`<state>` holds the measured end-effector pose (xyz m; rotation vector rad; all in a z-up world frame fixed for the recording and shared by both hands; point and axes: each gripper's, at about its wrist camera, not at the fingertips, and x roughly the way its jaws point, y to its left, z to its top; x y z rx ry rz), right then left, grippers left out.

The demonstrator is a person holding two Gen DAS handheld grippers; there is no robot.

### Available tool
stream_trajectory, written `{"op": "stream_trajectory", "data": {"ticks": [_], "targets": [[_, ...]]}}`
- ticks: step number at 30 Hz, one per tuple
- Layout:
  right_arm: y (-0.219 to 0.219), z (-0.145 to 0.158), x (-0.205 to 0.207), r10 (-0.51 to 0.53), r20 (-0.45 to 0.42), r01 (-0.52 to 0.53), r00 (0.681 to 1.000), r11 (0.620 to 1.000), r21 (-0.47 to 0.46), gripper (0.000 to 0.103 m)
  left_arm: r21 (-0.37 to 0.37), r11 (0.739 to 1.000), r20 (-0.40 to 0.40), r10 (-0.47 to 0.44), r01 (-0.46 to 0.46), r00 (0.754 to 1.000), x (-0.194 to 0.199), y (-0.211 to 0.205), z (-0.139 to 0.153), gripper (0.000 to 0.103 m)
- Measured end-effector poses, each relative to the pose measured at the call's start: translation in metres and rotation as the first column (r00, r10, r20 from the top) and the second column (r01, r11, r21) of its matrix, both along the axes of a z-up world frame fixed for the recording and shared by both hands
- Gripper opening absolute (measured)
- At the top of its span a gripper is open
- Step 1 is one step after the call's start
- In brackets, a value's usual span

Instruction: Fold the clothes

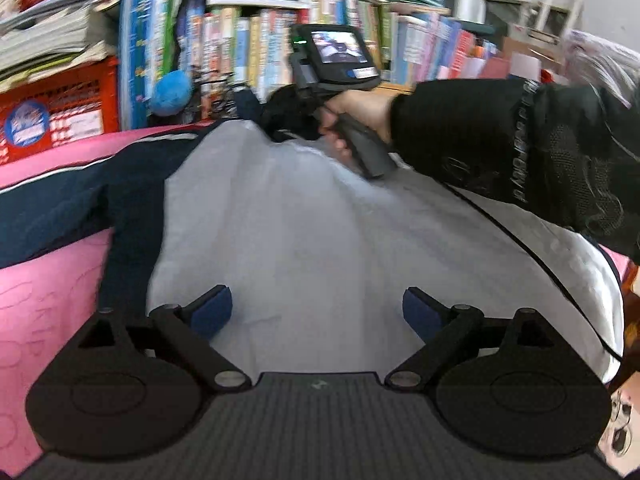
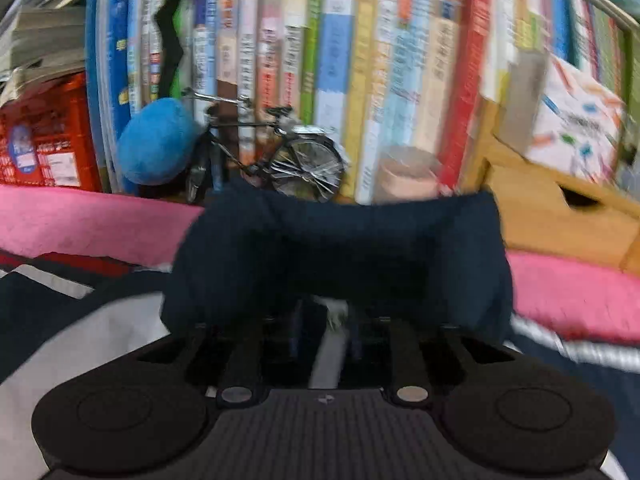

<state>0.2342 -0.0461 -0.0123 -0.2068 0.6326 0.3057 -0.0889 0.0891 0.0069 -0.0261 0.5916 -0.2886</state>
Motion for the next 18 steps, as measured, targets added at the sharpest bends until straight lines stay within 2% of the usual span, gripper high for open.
{"op": "stream_trajectory", "data": {"ticks": [2,3,6,8,9,11,12,14,15,16,17,18], "targets": [[-0.003,0.008,-0.012,0.011,0.002,-0.011,1.0,1.0,0.02,0.03,-0.039,0.997,0.031,0.066,-0.065,0.997,-0.001,0.025,0.011,0.094],[-0.007,0.014,-0.022,0.038,0.017,-0.039,0.999,0.997,0.061,0.03,-0.082,0.992,0.045,0.096,-0.092,0.994,0.002,0.043,0.019,0.098],[-0.016,0.027,-0.055,0.137,0.039,-0.142,0.99,0.976,0.168,0.038,-0.176,0.97,0.036,0.178,-0.169,0.983,0.024,0.083,0.034,0.099],[-0.015,0.03,-0.075,0.221,0.014,-0.218,0.975,0.949,0.226,0.041,-0.181,0.965,0.059,0.203,-0.19,0.977,0.048,0.091,0.042,0.099],[-0.012,0.029,-0.084,0.249,0.0,-0.242,0.968,0.939,0.246,0.043,-0.163,0.968,0.08,0.205,-0.19,0.975,0.061,0.09,0.044,0.099],[-0.007,0.025,-0.096,0.285,-0.03,-0.267,0.958,0.925,0.271,0.043,-0.074,0.98,0.1,0.191,-0.184,0.977,0.093,0.077,0.041,0.099],[-0.006,0.024,-0.101,0.3,-0.044,-0.277,0.953,0.919,0.279,0.045,-0.024,0.982,0.088,0.189,-0.188,0.978,0.108,0.072,0.036,0.098],[-0.008,0.026,-0.117,0.326,-0.055,-0.299,0.944,0.913,0.277,0.054,0.076,0.976,0.03,0.204,-0.206,0.979,0.132,0.064,0.017,0.095],[-0.013,0.028,-0.125,0.337,-0.055,-0.312,0.94,0.912,0.266,0.061,0.13,0.967,-0.002,0.222,-0.219,0.975,0.142,0.062,0.007,0.091],[-0.021,0.031,-0.133,0.345,-0.051,-0.322,0.937,0.913,0.251,0.064,0.181,0.953,-0.03,0.251,-0.242,0.967,0.148,0.063,-0.004,0.094],[-0.032,0.035,-0.143,0.346,-0.046,-0.326,0.937,0.916,0.234,0.065,0.176,0.949,-0.05,0.274,-0.261,0.961,0.148,0.07,-0.011,0.097],[-0.043,0.038,-0.151,0.339,-0.041,-0.323,0.94,0.921,0.219,0.067,0.138,0.951,-0.075,0.29,-0.278,0.954,0.147,0.082,-0.013,0.098]]}}
